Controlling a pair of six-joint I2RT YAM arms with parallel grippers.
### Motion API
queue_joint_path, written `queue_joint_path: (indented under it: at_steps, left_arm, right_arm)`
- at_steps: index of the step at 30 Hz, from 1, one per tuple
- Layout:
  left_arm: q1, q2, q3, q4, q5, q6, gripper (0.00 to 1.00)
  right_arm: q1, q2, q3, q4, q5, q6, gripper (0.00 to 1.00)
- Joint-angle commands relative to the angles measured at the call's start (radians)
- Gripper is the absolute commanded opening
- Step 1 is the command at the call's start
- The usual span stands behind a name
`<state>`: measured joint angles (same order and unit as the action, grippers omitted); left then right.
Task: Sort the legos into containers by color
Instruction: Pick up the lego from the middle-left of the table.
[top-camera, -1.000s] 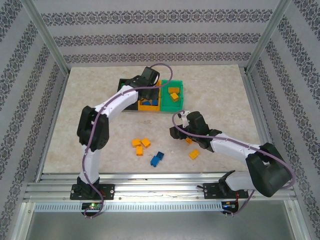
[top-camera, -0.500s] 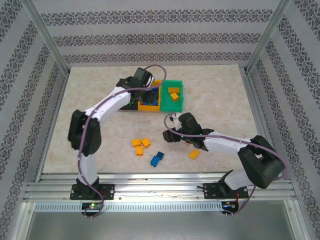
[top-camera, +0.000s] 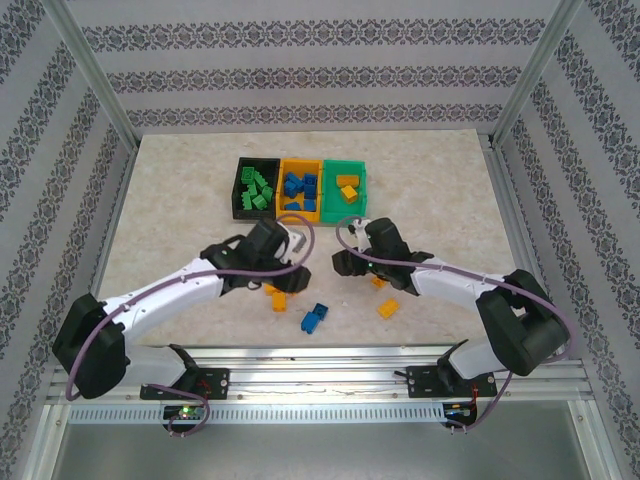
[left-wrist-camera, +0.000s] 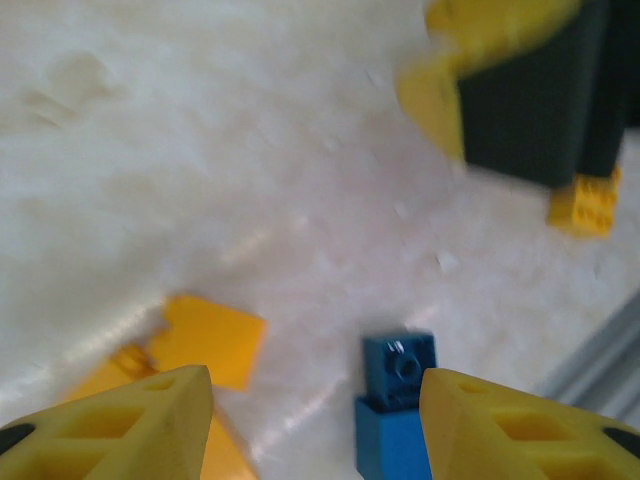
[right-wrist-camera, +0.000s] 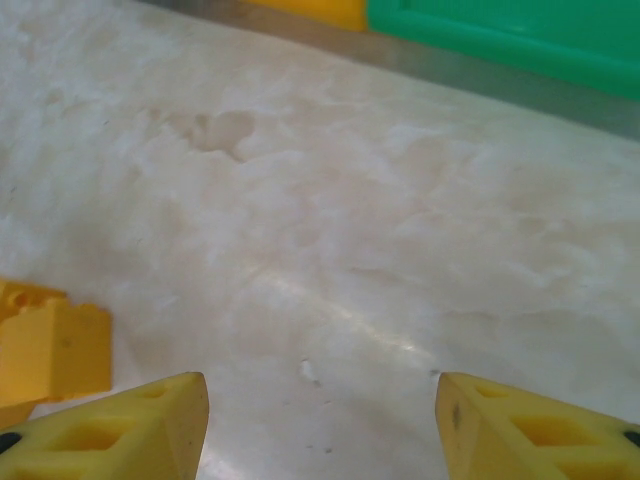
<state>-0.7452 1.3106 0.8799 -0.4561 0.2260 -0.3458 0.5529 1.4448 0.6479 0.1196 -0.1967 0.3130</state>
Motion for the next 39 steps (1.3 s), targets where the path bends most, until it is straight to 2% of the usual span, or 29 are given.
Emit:
queue_joint_path:
  at_steps: [1,5,8,15,17,19,21,26,30,33,35,39]
  left_arm:
    - [-0.088,-0.016,-0.047,-0.030,-0.020,-0.109,0.57]
    - [-0.161,0.012,-0.097,0.046,-0.015,-0.191,0.58]
    - [-0.198,0.063,-0.095,0.073,-0.006,-0.204,0.58]
    - [-0.276,0.259,0.025,-0.054,-0.047,-0.151,0.57]
    - [-0.290,0.305,0.054,-0.102,-0.087,-0.139,0.50]
    - [-0.301,0.340,0.085,-0.156,-0.152,-0.141,0.38]
    - [-0.302,0.346,0.092,-0.148,-0.159,-0.140,0.28]
    - [-0.297,0.271,0.121,-0.139,-0.206,-0.143,0.24]
    - [-0.245,0.113,0.096,-0.065,-0.303,-0.159,0.24]
    - [-0.135,0.022,0.085,0.006,-0.297,-0.158,0.24]
    - [-0.060,-0.018,0.088,0.030,-0.333,-0.158,0.24]
    - [0.069,-0.023,0.105,0.142,-0.352,-0.091,0.24]
  right_arm:
    - [-0.028,0.012,-0.010,0.034,-0.007,0.023,0.62]
    - [-0.033,-0.020,-0.025,0.033,0.023,0.009,0.62]
    - [-0.041,-0.040,-0.040,0.038,0.022,0.015,0.62]
    - [-0.046,-0.054,-0.044,0.037,0.010,0.015,0.62]
    - [-0.045,-0.063,-0.046,0.039,0.006,0.015,0.62]
    - [-0.047,-0.065,-0.049,0.040,0.012,0.014,0.62]
    - [-0.048,-0.063,-0.048,0.037,0.006,0.015,0.62]
    - [-0.048,-0.067,-0.051,0.041,0.006,0.017,0.62]
    - [-0.050,-0.074,-0.058,0.048,-0.010,0.028,0.62]
    - [-0.050,-0.072,-0.062,0.060,-0.014,0.035,0.62]
    - [-0.051,-0.070,-0.059,0.056,-0.019,0.035,0.62]
    - [-0.051,-0.076,-0.069,0.079,-0.041,0.052,0.62]
